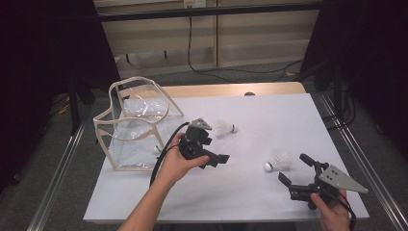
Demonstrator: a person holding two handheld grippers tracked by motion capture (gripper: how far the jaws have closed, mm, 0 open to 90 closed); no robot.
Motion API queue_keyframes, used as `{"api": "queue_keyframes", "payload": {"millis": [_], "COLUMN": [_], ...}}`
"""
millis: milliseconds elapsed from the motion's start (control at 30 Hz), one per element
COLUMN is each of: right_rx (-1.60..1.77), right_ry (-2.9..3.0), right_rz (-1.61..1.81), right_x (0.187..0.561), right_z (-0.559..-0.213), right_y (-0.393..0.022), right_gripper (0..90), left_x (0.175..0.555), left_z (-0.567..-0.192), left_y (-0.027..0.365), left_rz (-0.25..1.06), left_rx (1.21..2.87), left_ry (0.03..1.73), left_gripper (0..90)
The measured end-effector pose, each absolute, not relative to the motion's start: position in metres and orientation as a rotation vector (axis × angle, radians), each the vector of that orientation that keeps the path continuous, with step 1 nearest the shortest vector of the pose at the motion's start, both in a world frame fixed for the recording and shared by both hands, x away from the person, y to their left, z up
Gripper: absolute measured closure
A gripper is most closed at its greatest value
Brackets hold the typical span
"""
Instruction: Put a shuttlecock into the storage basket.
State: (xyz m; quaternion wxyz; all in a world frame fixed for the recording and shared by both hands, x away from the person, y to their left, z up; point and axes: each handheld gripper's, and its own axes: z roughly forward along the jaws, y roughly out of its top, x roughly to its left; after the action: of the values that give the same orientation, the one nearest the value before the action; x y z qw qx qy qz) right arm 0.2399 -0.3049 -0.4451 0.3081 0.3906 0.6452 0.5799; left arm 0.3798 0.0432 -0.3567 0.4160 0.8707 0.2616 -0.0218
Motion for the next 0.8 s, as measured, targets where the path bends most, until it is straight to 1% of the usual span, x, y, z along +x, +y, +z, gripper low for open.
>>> {"api": "queue_keyframes", "payload": {"millis": [233,800], "right_rx": [1.032,1.032], "right_ry": [1.708,1.706], "right_rz": [1.532,1.532], "right_x": [0.24,0.24], "right_z": [-0.445,-0.446], "right_y": [-0.305,-0.306], "right_gripper": [0.7,0.7], "left_x": [0.378,0.377], "left_z": [-0.361,-0.37], "left_y": [0.036,0.023], "left_rz": [-0.048,-0.076], "left_rx": [2.205,2.204], "left_ry": [0.614,0.603], "left_gripper": [6.3,6.1]}}
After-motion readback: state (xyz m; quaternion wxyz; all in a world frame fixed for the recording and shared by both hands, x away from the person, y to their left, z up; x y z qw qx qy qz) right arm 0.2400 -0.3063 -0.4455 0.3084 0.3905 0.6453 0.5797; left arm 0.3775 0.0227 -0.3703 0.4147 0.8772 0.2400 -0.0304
